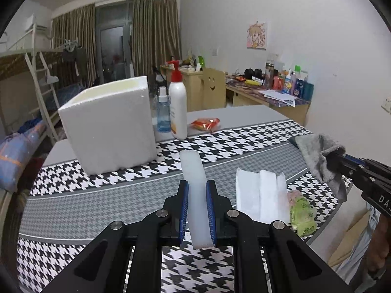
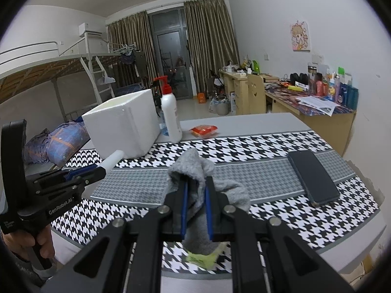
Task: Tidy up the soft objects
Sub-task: 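Carry the foam roll in left gripper toward the foam box while right gripper carries the sock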
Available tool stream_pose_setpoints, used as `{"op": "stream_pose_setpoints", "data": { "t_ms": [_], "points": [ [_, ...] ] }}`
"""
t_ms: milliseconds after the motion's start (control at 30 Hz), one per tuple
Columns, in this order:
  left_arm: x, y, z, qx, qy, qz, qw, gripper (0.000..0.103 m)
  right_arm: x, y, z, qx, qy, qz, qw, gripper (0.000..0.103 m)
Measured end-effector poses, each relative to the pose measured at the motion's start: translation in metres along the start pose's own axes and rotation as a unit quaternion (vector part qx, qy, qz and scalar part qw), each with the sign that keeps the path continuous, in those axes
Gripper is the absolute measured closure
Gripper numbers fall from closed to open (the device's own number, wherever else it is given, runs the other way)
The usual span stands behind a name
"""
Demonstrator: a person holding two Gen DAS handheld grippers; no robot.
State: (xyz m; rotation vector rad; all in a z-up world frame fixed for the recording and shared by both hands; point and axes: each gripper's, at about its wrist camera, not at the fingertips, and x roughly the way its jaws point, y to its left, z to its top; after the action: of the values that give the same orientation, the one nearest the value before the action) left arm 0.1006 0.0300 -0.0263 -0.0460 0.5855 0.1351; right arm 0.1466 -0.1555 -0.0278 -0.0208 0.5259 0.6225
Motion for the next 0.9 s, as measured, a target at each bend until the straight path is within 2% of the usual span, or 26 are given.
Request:
{"op": "stream_pose_setpoints", "data": {
  "t_ms": [533,900],
  "points": [
    [-0.017,0.032,0.0,0.002,-0.022,-0.003,0.9998,0.087,0.007,0.047,0.008,-0.01,-0.017,0.007,1.0,0.087],
    [-0.028,0.045,0.011,0.004,-0.045,0.003,0.999,0.087,0.012,0.068,0.021,-0.025,-0.025,0.019,0.999,0.087]
  ]
}}
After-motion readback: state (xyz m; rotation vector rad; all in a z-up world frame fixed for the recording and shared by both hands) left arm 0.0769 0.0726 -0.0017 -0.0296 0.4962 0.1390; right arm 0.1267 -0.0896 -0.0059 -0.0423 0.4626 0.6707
